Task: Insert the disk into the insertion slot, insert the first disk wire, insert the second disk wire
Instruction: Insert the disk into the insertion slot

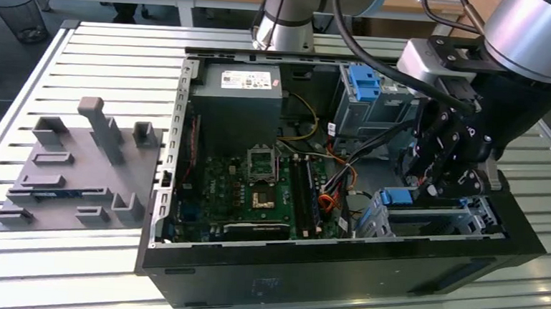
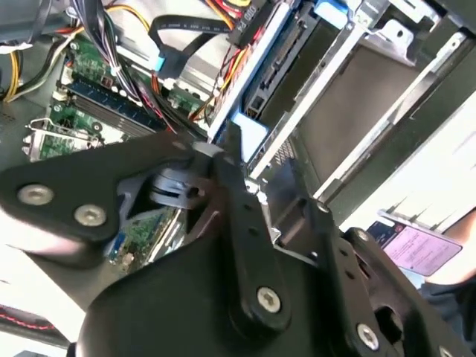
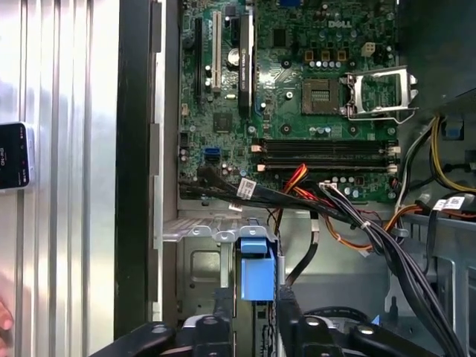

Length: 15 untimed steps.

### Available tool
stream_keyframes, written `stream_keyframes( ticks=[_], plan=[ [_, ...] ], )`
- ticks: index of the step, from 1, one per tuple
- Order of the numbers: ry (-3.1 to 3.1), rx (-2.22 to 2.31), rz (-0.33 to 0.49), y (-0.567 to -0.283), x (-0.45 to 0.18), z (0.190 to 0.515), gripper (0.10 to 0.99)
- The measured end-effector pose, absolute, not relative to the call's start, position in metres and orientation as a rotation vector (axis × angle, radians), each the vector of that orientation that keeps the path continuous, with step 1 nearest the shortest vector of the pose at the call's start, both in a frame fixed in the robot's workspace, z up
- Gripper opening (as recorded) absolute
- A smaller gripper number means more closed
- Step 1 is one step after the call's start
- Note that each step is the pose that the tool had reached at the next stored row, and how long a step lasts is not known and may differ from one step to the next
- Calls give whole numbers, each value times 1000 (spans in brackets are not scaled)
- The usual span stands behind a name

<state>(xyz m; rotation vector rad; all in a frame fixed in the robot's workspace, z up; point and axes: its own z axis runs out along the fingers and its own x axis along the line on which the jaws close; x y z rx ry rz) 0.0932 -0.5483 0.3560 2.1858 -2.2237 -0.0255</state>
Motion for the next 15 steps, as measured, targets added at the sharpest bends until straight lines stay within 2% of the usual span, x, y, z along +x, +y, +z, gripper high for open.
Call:
stream_keyframes(
  ticks=[1, 4, 5, 7, 15],
  plan=[
    [-2224, 2186, -25, -548, 93, 356, 424],
    [-2224, 2186, -26, -548, 93, 355, 243],
    [-2224, 2186, -26, -547, 93, 354, 243],
    [-2224, 2186, -26, -547, 93, 354, 125],
    [-2224, 2186, -26, -546, 94, 352, 106]
  ],
)
